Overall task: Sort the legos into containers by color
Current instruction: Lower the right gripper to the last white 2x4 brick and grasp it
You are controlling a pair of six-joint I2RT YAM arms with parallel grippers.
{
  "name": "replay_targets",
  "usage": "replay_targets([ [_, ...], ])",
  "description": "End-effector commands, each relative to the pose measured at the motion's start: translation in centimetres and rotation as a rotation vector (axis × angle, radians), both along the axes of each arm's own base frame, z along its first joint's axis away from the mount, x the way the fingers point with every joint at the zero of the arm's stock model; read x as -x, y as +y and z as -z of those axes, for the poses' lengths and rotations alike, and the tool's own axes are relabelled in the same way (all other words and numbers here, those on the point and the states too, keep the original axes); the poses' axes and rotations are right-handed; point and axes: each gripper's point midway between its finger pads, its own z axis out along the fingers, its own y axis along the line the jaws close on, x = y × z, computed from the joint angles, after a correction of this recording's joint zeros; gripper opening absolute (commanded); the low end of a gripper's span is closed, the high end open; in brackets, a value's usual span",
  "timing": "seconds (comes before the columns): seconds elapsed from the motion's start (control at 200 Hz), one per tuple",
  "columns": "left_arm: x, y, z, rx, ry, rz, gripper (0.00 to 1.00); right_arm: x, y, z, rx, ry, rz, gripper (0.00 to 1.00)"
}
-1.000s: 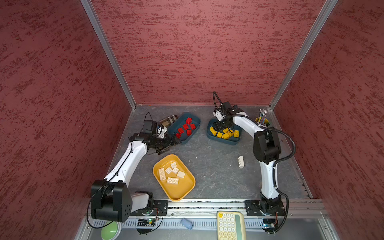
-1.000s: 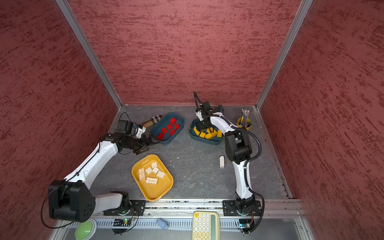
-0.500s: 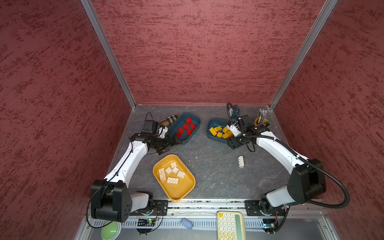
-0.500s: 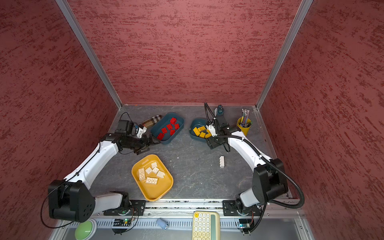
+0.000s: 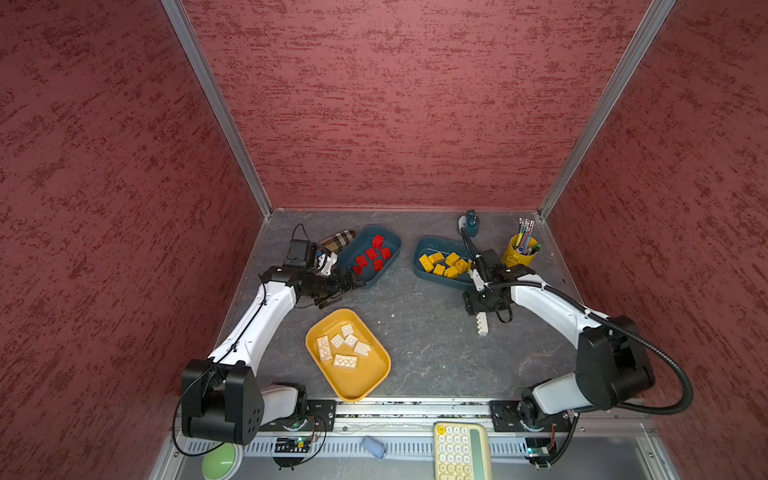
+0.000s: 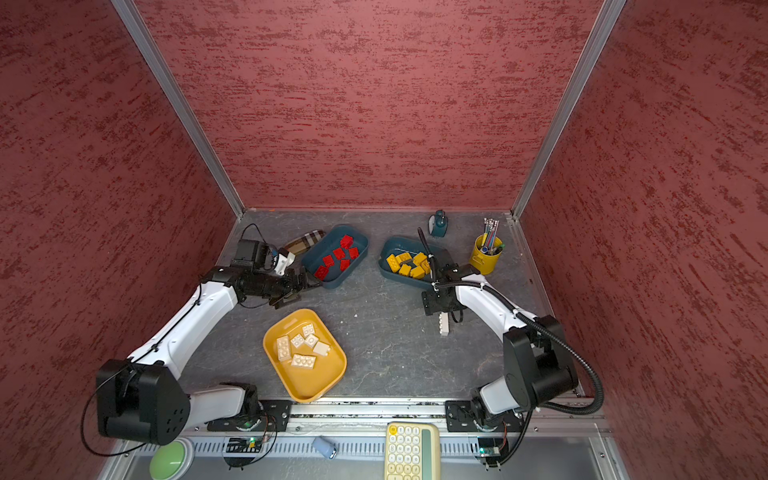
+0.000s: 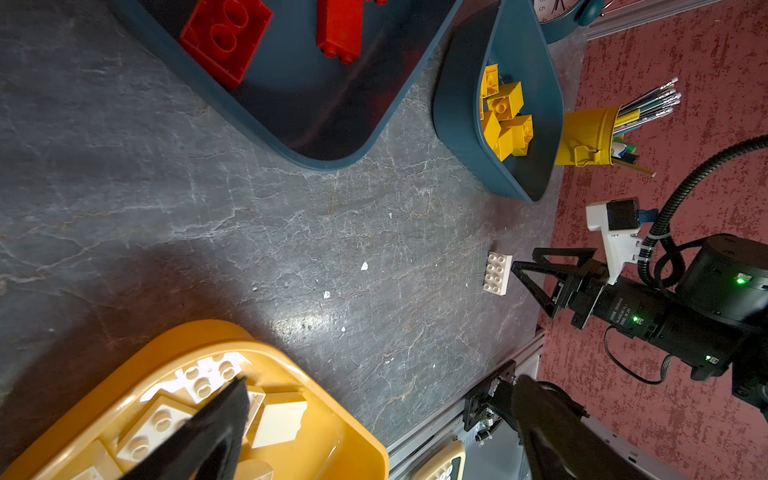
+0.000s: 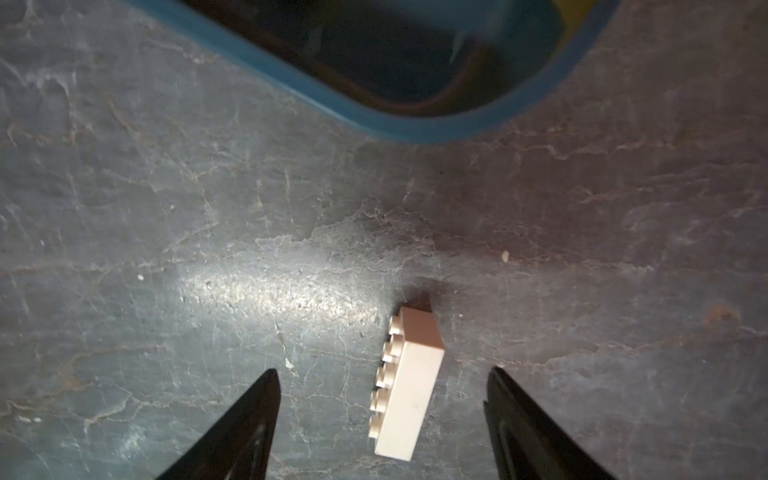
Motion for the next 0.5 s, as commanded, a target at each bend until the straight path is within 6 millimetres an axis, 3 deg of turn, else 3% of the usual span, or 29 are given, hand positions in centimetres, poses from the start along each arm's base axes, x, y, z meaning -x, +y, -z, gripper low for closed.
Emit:
replay_targets([
  [0.0,-0.2,-0.3,-0.2,0.008,-0.026,0.022,0.99,-0.4,-0.5,0.5,-0.050,-0.016,0.214,0.77],
  [0.326,-0.5,-0.4,0.8,0.009,-0.008,0.032,0.99,4.3,-1.0,4.0,-0.126,0.054,0.358,0.63],
  [0.496,-0.6,-0.4,0.8,0.011,-0.007,0.030,0.99,4.5,-1.5,4.6,-0.106,0.051,0.362,0.51],
])
